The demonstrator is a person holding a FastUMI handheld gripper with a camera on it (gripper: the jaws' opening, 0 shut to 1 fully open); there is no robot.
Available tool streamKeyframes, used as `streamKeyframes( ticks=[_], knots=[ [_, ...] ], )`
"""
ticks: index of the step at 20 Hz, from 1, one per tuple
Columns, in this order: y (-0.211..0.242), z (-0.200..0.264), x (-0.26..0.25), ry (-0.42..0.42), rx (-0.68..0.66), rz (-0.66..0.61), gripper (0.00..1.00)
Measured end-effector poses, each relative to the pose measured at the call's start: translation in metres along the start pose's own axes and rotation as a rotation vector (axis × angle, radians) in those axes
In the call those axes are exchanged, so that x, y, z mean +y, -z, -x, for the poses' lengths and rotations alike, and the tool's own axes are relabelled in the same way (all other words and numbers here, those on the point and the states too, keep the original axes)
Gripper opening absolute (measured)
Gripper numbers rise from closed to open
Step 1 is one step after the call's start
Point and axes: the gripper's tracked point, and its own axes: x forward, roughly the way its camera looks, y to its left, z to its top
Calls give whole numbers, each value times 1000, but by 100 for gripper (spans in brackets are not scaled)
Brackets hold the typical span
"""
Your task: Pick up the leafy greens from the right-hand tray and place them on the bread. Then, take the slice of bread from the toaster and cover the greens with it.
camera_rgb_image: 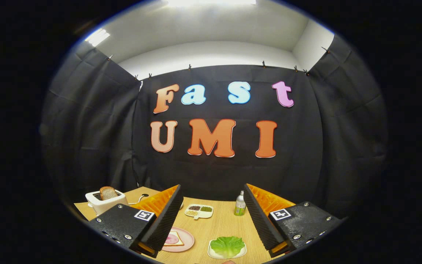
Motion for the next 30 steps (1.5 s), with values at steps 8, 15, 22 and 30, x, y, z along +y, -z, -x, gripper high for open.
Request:
streamKeyframes(
  ticks=[8,15,22,30],
  knots=[
    [83,-22,-11,-83,300,14,99],
    [151,-34,-7,-148,582,-7,99],
    [202,-44,-14,-162,798,-7,99],
    [272,-46,-31,-140,1064,-49,96]
  ],
)
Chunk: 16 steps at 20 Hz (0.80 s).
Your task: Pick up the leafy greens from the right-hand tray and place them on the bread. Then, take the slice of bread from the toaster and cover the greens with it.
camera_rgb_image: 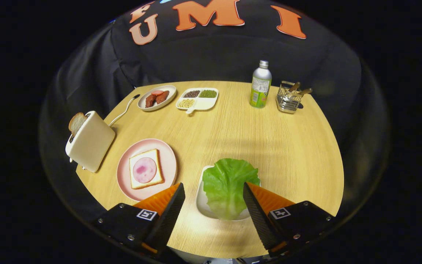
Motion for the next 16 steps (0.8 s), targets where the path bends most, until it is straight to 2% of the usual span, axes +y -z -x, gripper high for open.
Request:
streamKeyframes(
  ticks=[6,9,13,16],
  knots=[
    [20,-33,-15,12,142,-14,90],
    [27,-46,-23,42,177,27,90],
    [40,-63,-18,30,229,24,87],
    [48,-76,-25,67,255,26,86]
  ],
)
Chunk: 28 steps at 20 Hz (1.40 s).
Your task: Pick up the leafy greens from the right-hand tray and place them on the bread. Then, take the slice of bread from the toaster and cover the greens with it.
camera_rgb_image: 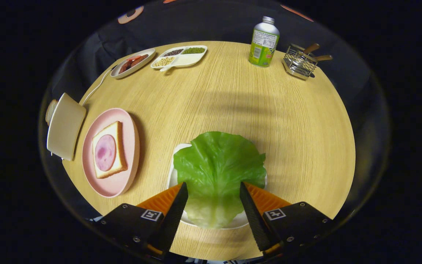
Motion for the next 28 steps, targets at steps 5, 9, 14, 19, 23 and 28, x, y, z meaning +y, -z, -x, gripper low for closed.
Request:
streamKeyframes(
  ticks=[5,9,14,19,23,28],
  knots=[
    [0,0,1,22,-11,26,80],
    [-3,-1,3,22,-50,26,61],
    [-6,-2,-5,28,-79,-38,12],
    [-14,13,2,-21,-133,-107,3],
    [-22,41,18,-73,-195,-112,3],
    [-38,68,50,-123,-263,-72,3]
  ],
)
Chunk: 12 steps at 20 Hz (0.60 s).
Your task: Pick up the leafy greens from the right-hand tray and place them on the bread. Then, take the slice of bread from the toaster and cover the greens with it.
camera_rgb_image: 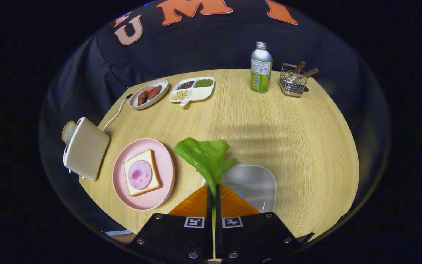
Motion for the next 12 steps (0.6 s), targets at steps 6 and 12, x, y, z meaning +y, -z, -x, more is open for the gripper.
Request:
streamKeyframes(
  ticks=[6,12],
  knots=[
    [-15,4,55,-63,-29,84,3],
    [-23,-14,93,-93,-23,109,3]
  ],
)
